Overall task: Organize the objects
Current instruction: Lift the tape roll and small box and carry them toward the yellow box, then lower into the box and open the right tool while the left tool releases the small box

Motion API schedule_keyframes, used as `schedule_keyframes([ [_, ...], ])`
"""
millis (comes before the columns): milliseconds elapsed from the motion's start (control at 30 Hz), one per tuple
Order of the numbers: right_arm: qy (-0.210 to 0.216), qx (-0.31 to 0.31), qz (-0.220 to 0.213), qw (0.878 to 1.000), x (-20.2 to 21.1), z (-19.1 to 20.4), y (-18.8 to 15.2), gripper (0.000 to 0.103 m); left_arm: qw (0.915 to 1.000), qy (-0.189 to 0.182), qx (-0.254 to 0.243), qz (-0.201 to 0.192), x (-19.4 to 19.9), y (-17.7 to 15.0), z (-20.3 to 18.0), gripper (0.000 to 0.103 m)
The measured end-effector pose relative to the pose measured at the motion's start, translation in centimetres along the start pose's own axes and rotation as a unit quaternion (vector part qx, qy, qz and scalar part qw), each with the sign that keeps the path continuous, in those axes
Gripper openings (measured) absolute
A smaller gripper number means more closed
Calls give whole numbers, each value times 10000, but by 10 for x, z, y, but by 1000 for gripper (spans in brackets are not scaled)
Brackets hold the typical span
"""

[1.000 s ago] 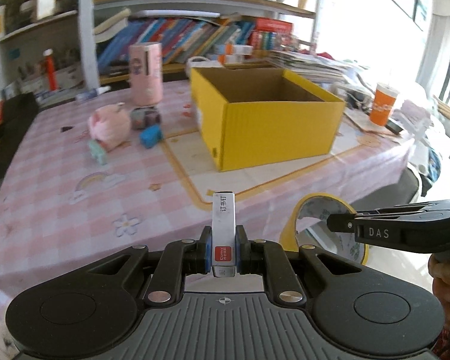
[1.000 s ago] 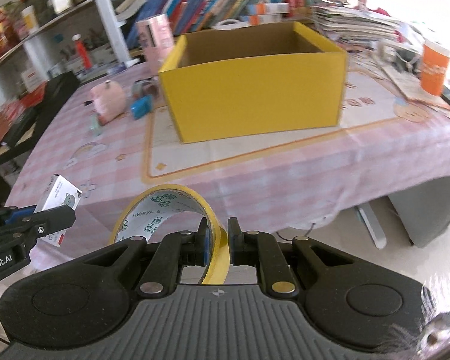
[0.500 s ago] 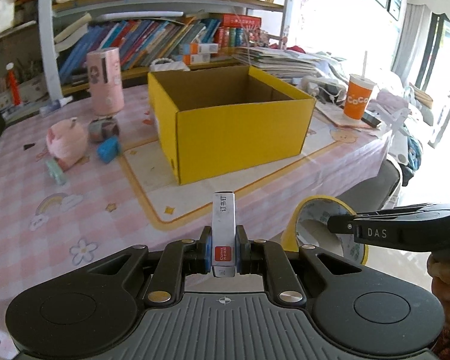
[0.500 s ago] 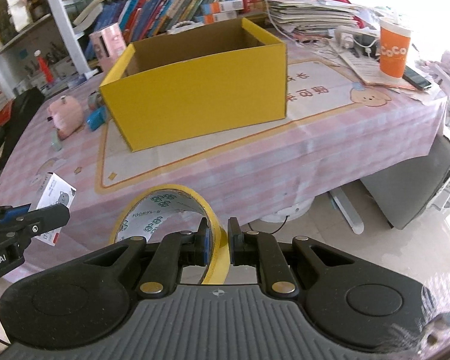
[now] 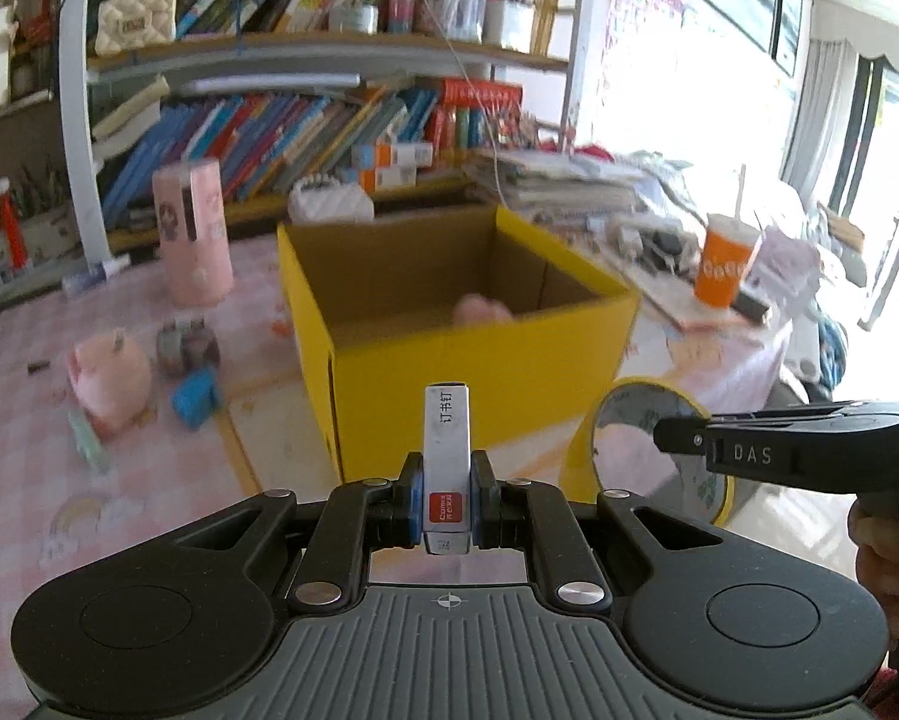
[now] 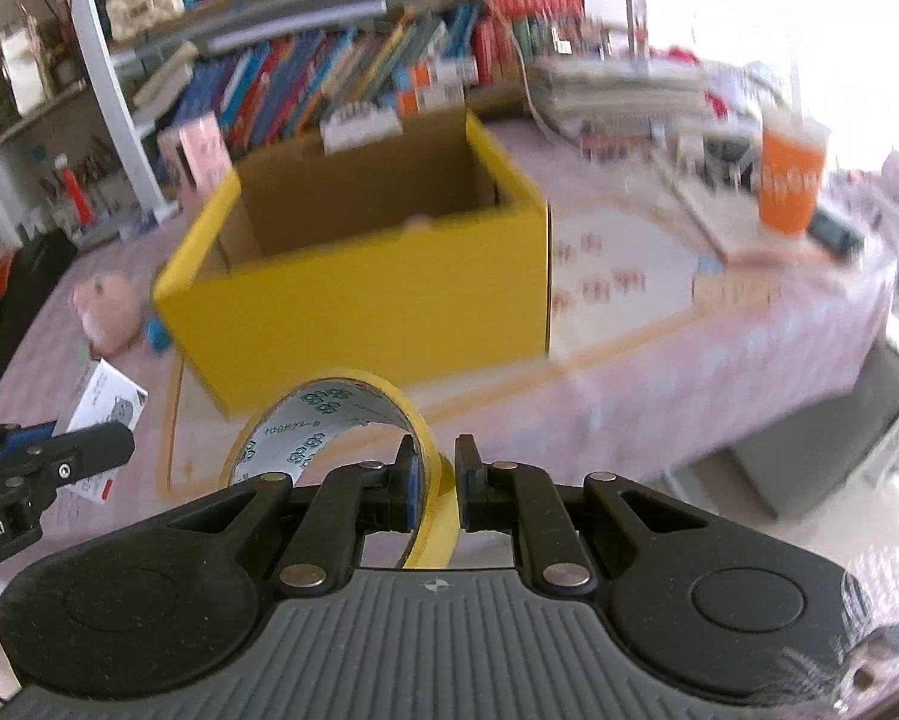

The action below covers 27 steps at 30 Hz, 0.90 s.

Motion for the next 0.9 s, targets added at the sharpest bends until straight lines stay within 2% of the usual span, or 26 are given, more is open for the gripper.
schedule_keyframes([
  [267, 113, 217, -674, 9974, -19, -4, 77, 11, 9986, 275, -32, -442, -30, 54, 12, 13],
  [500, 234, 489, -1066, 9928, -53, -4, 138, 11, 9979, 454, 1, -457, -67, 77, 16, 13],
  [633, 343, 692, -989, 9921, -81, 3, 157, 11, 9981, 530, -43, -311, -90, 81, 14, 13],
  [800, 528, 1087, -622, 9907, -118, 18, 162, 11, 9981, 615, -76, -31, -117, 81, 13, 13],
  [900, 702, 1536, -348, 9850, -143, 32, 163, 11, 9975, 675, -137, 150, -133, 80, 12, 13],
])
Point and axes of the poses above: each gripper's, at about its wrist camera, not at the fingertips, and x roughly against the way its jaws point, z to its left, y to its top, the point moved 4 cm from there along -x, roughly the way its jaws point, and after that the axes turned 7 degrees about -x, right-handed, at the moved point
